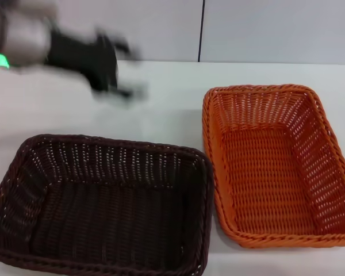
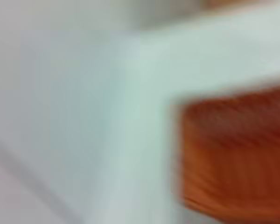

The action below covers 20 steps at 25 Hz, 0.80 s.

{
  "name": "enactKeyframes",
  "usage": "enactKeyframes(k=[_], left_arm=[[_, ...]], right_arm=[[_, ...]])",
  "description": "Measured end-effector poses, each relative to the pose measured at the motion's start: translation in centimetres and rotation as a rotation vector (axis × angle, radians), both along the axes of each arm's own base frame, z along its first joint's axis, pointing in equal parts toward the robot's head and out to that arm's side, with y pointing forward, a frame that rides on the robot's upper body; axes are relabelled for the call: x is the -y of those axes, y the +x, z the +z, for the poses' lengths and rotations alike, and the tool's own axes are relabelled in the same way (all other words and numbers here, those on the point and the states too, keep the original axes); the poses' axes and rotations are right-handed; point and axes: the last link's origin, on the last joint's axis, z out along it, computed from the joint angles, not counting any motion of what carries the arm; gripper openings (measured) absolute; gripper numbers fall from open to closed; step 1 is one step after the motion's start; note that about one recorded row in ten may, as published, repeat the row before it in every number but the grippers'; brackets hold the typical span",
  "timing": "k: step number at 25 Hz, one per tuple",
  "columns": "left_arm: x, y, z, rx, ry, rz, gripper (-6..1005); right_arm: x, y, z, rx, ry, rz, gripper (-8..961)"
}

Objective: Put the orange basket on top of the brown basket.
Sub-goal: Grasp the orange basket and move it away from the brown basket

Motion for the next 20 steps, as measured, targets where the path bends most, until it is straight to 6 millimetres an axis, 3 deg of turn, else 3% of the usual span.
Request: enactKeyframes(k=[1, 2, 3, 4, 6, 7, 9, 12, 13, 16, 17, 20], left_arm=[[0.0, 0.0, 0.0, 0.000, 0.000, 0.000, 697], [-2.3, 0.6, 5.9, 0.327, 0.357, 0.030, 728], [-2.8, -0.2, 10.0, 0.564, 0.547, 0.077, 759], [-2.8, -0.9, 11.3, 0.646, 0.609, 0.098, 759], [-1.9, -3.6, 15.7, 0.921, 0.801, 0.156, 758], [-0.5, -6.4, 17.9, 1.086, 0.920, 0.196, 758], [0.1, -7.4, 18.7, 1.141, 0.965, 0.203, 758], [3.3, -12.7, 19.9, 1.292, 1.138, 0.265, 757], [3.3, -12.7, 19.9, 1.292, 1.138, 0.265, 757], [5.5, -16.0, 20.0, 1.350, 1.236, 0.295, 756], [5.5, -16.0, 20.0, 1.350, 1.236, 0.295, 756], [7.9, -20.0, 18.7, 1.348, 1.365, 0.315, 756]], right_arm=[[-0.2, -0.1, -0.1, 0.000, -0.005, 0.004, 724], [-0.7, -0.4, -0.3, 0.002, -0.016, 0.014, 724], [-0.7, -0.4, -0.3, 0.002, -0.016, 0.014, 724], [-0.9, -0.5, -0.3, 0.003, -0.021, 0.018, 724], [-1.4, -0.8, -0.4, 0.005, -0.031, 0.029, 724], [-1.9, -1.1, -0.4, 0.009, -0.038, 0.043, 724], [-2.2, -1.2, -0.4, 0.010, -0.044, 0.045, 724], [-3.4, -1.6, -0.7, 0.023, -0.075, 0.053, 724], [-3.4, -1.6, -0.7, 0.023, -0.075, 0.053, 724], [-4.4, -1.9, -0.8, 0.040, -0.103, 0.054, 724], [-5.1, -2.2, -1.0, 0.066, -0.130, 0.055, 724], [-5.7, -2.4, -1.4, 0.099, -0.173, 0.050, 724]])
